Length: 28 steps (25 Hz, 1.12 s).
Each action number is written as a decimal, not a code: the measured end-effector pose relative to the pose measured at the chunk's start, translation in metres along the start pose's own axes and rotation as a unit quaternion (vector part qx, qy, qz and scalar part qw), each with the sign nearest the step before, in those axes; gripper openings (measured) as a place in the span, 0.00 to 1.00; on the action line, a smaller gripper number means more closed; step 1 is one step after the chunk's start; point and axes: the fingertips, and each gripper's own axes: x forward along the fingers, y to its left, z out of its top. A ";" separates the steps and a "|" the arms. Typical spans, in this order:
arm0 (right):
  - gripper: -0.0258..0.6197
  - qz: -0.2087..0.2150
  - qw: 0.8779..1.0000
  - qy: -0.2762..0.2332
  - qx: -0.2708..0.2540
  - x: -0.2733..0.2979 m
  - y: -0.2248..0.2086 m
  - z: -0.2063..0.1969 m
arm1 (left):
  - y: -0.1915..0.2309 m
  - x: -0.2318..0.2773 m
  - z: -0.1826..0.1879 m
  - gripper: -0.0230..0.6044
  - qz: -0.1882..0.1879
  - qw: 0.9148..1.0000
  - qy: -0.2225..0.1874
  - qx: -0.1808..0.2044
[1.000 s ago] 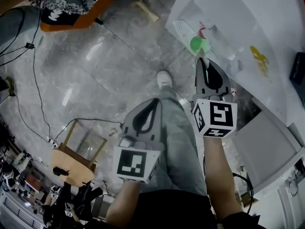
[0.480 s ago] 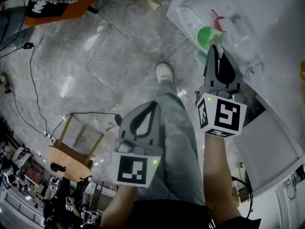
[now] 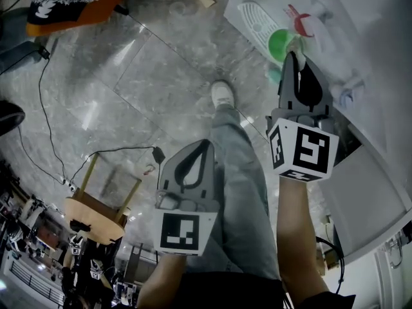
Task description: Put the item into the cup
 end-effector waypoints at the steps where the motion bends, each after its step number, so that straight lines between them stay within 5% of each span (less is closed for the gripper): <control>1: 0.09 0.000 1.000 -0.001 0.002 0.000 0.000 0.000 | 0.000 0.000 0.000 0.06 0.000 1.000 0.002 0.002; 11: 0.15 -0.003 1.000 -0.007 0.002 -0.001 -0.001 0.001 | 0.002 -0.002 -0.003 0.06 0.003 1.000 0.003 0.008; 28: 0.07 0.010 1.000 -0.006 -0.006 -0.021 0.015 0.002 | -0.009 -0.021 -0.004 0.06 -0.012 1.000 -0.027 0.005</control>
